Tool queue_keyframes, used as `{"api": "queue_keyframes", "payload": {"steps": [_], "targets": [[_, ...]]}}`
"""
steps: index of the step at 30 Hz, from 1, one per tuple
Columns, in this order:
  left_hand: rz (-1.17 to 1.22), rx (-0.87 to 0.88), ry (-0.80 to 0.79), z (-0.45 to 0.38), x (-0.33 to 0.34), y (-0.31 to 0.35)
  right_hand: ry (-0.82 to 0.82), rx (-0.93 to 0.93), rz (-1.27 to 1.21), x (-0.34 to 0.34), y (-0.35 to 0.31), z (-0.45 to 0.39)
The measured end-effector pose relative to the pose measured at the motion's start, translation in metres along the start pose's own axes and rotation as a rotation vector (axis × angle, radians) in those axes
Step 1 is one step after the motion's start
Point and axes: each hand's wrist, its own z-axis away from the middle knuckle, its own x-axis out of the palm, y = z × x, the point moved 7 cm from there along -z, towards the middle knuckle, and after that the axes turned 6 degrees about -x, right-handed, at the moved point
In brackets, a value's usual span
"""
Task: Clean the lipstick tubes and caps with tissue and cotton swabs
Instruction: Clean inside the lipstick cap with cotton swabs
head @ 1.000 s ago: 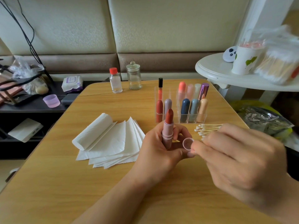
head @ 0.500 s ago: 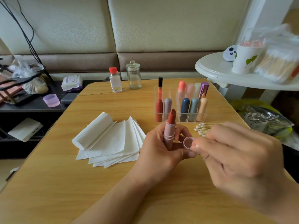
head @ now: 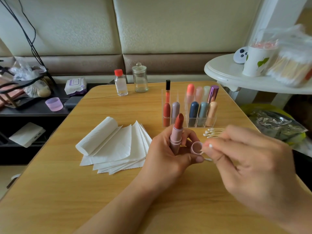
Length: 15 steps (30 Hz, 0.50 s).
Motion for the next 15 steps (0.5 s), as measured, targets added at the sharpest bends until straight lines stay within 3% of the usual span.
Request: {"api": "queue_keyframes", "payload": {"steps": [3,8,10,12,15], "targets": [[0.032,0.003,-0.028,0.0,0.001,0.001,0.044,0.116,-0.202,0.002,0.013,0.003],[0.002,0.024,-0.027,0.0,-0.001,0.003,0.034,-0.216,0.143,0.0,-0.013,0.009],[-0.021,0.011,-0.025,0.0,0.0,0.003,0.018,-0.253,0.207,0.0,-0.021,0.008],[-0.03,0.005,-0.013,0.001,0.0,0.002,0.001,-0.164,0.166,0.001,-0.018,0.003],[0.014,0.01,-0.01,0.0,-0.001,0.001,0.005,0.116,-0.14,0.002,0.007,-0.001]]}}
